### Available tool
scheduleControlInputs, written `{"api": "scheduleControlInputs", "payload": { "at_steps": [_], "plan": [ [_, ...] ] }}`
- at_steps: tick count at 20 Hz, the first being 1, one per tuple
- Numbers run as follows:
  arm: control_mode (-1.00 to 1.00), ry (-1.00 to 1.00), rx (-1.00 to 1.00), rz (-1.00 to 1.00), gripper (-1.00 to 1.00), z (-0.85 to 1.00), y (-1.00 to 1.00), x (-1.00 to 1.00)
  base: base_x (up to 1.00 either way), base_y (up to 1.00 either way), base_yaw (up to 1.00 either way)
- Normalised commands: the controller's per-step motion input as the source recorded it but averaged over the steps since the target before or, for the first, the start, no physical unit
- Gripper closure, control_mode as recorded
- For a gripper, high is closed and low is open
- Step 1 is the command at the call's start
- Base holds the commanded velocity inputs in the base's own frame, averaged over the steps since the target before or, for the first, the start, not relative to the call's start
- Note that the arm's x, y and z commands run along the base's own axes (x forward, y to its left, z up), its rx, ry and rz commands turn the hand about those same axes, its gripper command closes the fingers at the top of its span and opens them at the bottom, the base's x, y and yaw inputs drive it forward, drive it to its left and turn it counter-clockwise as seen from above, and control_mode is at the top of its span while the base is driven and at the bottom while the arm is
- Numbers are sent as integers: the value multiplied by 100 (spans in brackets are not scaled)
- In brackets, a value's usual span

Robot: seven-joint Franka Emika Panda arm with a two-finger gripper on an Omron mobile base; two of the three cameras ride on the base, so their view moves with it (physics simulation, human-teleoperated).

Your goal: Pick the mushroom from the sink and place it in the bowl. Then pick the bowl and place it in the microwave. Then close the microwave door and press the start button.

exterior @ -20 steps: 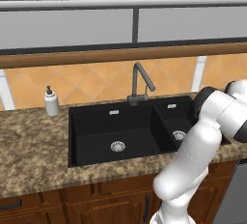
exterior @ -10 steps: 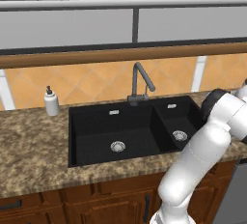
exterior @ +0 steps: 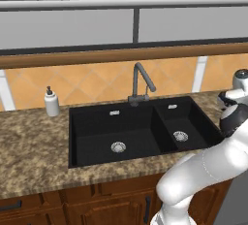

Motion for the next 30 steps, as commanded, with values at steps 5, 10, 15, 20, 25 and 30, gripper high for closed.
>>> {"api": "scheduleControlInputs", "payload": {
  "at_steps": [5,10,15,20,25,30],
  "plan": [
    [-100,34,1,17,-100,-46,1,5,0,0,0],
    [-100,13,0,14,-100,-3,-44,1,0,0,0],
    [-100,27,0,24,-100,-51,-29,36,0,0,0],
    [-100,15,0,26,-100,-32,-9,31,0,0,0],
    [-100,17,0,22,-100,-47,-13,14,0,0,0],
    [-100,19,0,18,100,-65,-12,-9,0,0,0]
  ]
}}
